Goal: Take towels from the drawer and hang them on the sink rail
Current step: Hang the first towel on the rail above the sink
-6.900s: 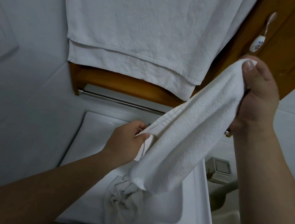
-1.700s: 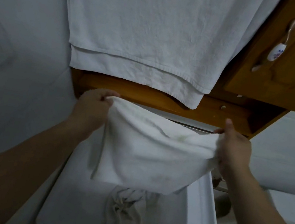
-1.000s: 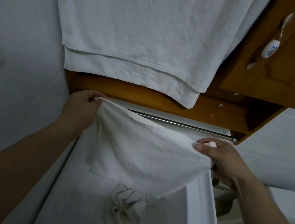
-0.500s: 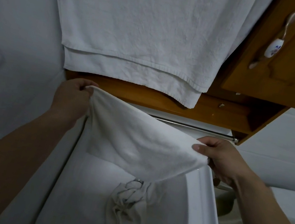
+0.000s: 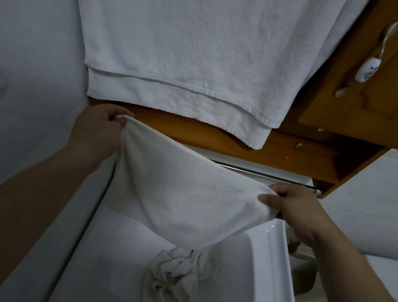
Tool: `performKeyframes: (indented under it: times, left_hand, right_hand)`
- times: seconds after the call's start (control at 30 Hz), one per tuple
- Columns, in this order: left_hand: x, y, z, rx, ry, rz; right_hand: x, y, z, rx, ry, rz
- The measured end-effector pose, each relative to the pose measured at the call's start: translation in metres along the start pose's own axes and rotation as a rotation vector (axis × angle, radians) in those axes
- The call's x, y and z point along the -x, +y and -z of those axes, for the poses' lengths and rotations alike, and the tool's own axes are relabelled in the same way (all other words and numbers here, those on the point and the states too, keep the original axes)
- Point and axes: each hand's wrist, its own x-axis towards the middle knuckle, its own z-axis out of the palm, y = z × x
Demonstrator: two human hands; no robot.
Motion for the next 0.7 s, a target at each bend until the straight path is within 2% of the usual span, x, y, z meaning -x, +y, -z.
performKeyframes:
  times: [0.1,0.2,0.3,0.47,0.6,0.7]
  left_hand:
    - [0.005,0.002,-0.003,-0.012,-0.05,0.039]
    - [0.01,0.003,-0.006,-0.02,-0.114,0.079]
    - [0.015,0.004,-0.01,-0.018,-0.166,0.092]
    - [0.028,0.02,-0.022,0.129,-0.213,0.128]
    - [0.044,0.038,-0.035,0.156,-0.341,0.067]
    - [0.054,0.051,-0.043,0.148,-0.418,-0.01]
  right_hand:
    - [-0.002,-0.004,0.003,-0.274,0.05,-0.125]
    - [-0.003,-0.008,0.003,-0.361,0.104,-0.169]
    - [0.001,-0.017,0.001,-0.4,0.082,-0.12]
    - [0.01,-0.04,-0.012,-0.439,0.032,-0.025]
    - [0.013,-0.059,-0.026,-0.464,0.023,0.059]
    - [0.015,-0.072,-0.036,-0.479,-0.046,0.097]
